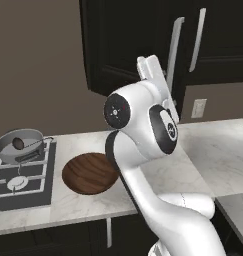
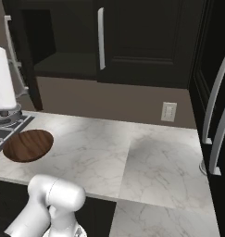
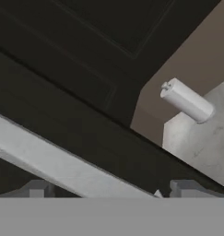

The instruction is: Open the cabinet and move the ladle to the pot. Then close the cabinet.

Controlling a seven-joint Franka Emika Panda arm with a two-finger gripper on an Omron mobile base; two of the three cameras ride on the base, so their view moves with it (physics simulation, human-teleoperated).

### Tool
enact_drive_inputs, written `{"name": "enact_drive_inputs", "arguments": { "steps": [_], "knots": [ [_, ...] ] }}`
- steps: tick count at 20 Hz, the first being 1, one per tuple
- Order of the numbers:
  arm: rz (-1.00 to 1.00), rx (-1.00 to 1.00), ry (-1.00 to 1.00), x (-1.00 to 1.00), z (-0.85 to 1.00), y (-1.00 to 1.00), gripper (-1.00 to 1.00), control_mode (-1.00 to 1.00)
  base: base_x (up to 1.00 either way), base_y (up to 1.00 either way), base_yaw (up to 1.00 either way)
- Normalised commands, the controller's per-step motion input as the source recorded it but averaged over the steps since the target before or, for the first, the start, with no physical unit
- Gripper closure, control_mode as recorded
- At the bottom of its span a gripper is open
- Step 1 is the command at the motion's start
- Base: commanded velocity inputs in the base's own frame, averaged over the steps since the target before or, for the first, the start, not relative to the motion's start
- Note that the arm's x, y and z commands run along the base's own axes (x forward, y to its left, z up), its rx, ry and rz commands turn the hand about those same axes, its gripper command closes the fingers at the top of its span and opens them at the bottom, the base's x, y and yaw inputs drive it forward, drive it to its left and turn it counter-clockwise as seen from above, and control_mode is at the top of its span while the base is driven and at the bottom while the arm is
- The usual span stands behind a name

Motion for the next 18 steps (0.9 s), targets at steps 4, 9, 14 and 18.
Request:
{"name": "enact_drive_inputs", "arguments": {
  "steps": [4, 9, 14, 18],
  "knots": [
    [0.01, 0.0, 0.0, 0.71, 0.0, -0.56, -1.0, -1.0, 0.0, 0.0, 0.0],
    [0.02, 0.0, 0.0, 0.8, 0.0, -0.57, -1.0, -1.0, 0.0, 0.0, 0.0],
    [0.05, 0.0, 0.0, 0.87, 0.0, -0.55, -1.0, -1.0, 0.0, 0.0, 0.0],
    [0.05, 0.0, 0.0, 0.9, 0.0, -0.44, -1.0, -1.0, 0.0, 0.0, 0.0]
  ]
}}
